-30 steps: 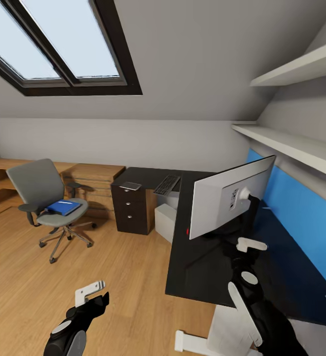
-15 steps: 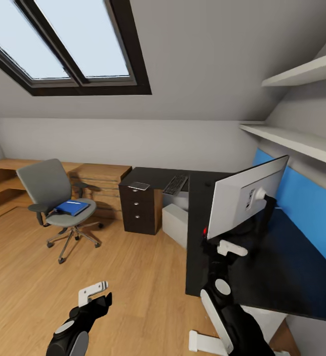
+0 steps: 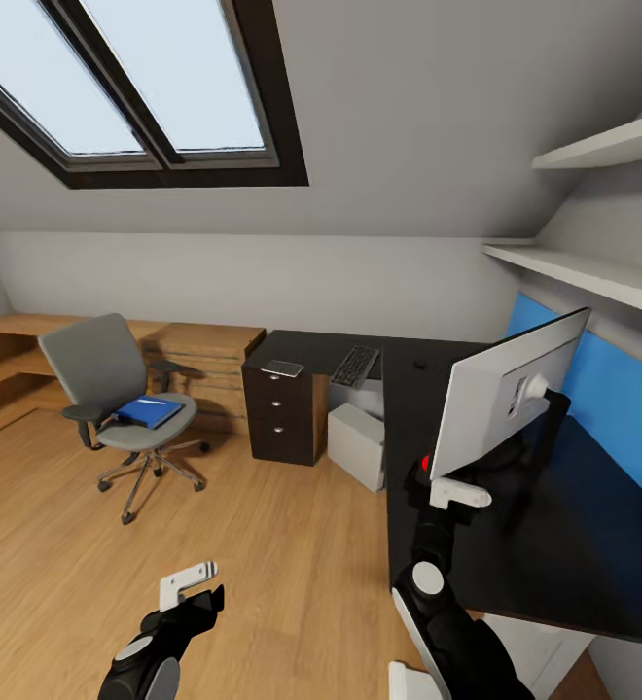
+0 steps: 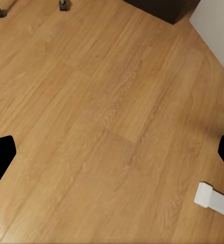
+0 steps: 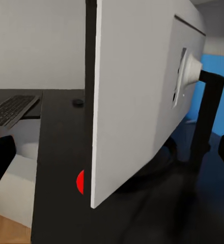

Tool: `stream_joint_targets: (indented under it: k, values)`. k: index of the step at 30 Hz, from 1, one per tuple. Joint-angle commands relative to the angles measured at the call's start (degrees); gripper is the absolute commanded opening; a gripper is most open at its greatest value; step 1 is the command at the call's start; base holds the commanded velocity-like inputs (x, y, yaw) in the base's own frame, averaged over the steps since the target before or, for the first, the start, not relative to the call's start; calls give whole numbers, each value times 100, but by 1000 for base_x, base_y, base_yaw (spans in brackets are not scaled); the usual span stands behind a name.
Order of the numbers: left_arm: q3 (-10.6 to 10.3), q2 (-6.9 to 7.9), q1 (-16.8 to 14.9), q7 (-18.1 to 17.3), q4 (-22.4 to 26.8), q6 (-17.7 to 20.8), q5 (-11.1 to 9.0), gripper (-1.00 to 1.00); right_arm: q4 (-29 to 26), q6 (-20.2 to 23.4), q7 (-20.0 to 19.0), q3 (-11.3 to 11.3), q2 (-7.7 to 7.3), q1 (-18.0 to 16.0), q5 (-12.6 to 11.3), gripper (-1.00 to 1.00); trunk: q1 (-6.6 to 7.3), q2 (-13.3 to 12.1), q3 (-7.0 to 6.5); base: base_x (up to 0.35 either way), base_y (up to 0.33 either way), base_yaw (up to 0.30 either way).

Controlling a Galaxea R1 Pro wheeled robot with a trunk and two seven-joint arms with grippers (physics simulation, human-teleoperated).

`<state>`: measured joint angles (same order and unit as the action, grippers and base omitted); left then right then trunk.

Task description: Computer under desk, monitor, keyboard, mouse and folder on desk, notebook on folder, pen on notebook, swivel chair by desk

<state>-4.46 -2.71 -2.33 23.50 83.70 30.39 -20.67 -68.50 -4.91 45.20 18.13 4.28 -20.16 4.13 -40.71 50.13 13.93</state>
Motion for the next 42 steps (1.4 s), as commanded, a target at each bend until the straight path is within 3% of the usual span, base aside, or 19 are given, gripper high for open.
stream_joint_targets:
  k: [1, 3, 4, 5, 8, 16, 42]
  values:
    - [-8, 3, -4, 56, 7, 12, -60, 100, 4, -6, 35, 7, -3, -5, 59, 100, -1, 6, 8, 7, 3, 0]
    - [-9, 1, -4, 57, 7, 15, -60, 100, 4, 2, 47, 13, -7, -5, 158, 100, -1, 6, 8, 5, 2, 0]
    - [-10, 0, -4, 58, 6, 18, -64, 100, 4, 10, 60, 20, -12, -5, 375, 100, -1, 6, 8, 2, 1, 0]
    - [-12, 0, -4, 60, 6, 18, -66, 100, 3, 14, 60, 18, -13, -5, 449, 100, -1, 6, 8, 1, 1, 0]
    - [-12, -1, -4, 59, 6, 19, -62, 100, 3, 18, 60, 21, -14, -5, 551, 100, -1, 6, 8, 0, 0, 0]
    - [-14, 0, -4, 52, 6, 12, -60, 100, 16, 14, 53, 16, -25, 1, 592, 100, -1, 6, 8, 160, 0, 0]
    - [-3, -4, -4, 53, 6, 7, -68, 100, 21, 15, 200, -2, -313, 2, 565, 100, -1, 6, 8, 132, 0, 0]
